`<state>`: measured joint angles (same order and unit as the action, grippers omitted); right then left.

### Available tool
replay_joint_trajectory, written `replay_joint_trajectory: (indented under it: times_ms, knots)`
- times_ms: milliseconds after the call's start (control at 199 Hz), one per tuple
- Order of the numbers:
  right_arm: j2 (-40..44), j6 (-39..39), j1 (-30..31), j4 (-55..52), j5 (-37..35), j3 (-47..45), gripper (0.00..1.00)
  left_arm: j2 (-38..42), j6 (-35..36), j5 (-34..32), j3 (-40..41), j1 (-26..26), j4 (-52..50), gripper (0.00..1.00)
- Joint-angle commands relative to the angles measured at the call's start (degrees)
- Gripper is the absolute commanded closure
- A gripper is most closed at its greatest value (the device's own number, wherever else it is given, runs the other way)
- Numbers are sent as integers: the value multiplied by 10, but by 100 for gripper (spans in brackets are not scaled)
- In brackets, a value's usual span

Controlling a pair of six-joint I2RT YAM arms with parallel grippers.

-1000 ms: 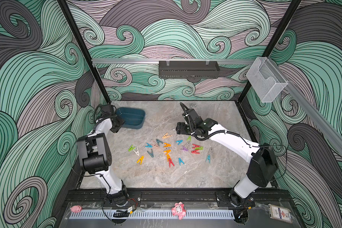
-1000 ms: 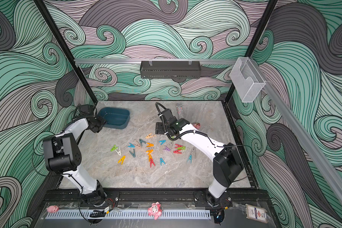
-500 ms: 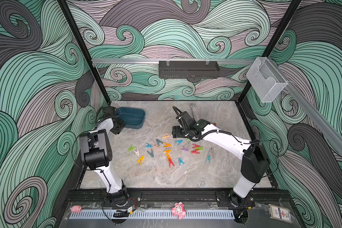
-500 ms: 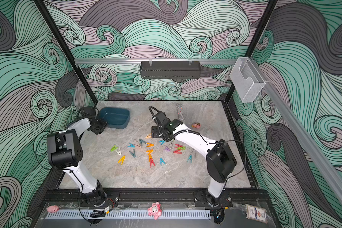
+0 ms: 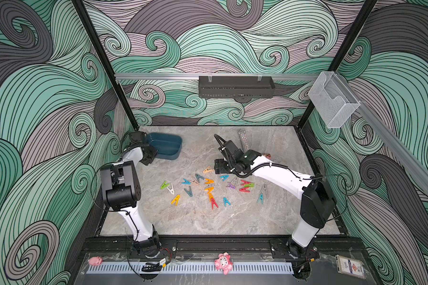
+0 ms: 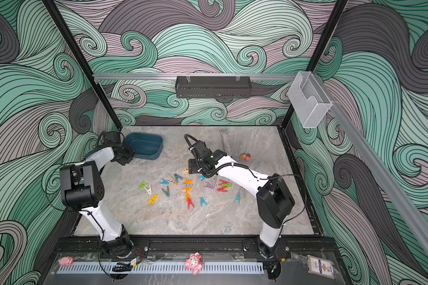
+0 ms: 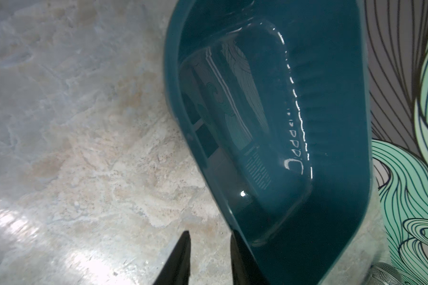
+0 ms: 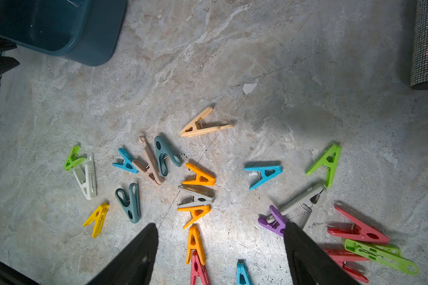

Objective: Put the clothespins into the storage box
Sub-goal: Move the storage box to the center of the board.

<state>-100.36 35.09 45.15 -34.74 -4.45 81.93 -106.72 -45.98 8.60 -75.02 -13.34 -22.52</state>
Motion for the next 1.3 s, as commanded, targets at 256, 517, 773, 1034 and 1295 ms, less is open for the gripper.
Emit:
replay_joint_trajectory:
  times_ms: [256, 517, 773, 1034, 1295]
  knots:
    - [-13, -2, 6, -11, -8, 11, 20, -49, -12, 29, -56, 12, 0, 81]
    - [-28, -5, 6, -12, -11, 27, 20, -50, -13, 41, -51, 19, -1, 90]
    - [-50, -11, 5, -11, -4, 48, 21, -44, -18, 33, -44, 31, -5, 90]
    - [-37, -15, 2, -11, -26, 35, 21, -47, -98, 6, -35, 100, 24, 93]
    - [4, -16, -21, -11, -46, -8, 21, -69, -234, -16, -16, 192, 107, 93]
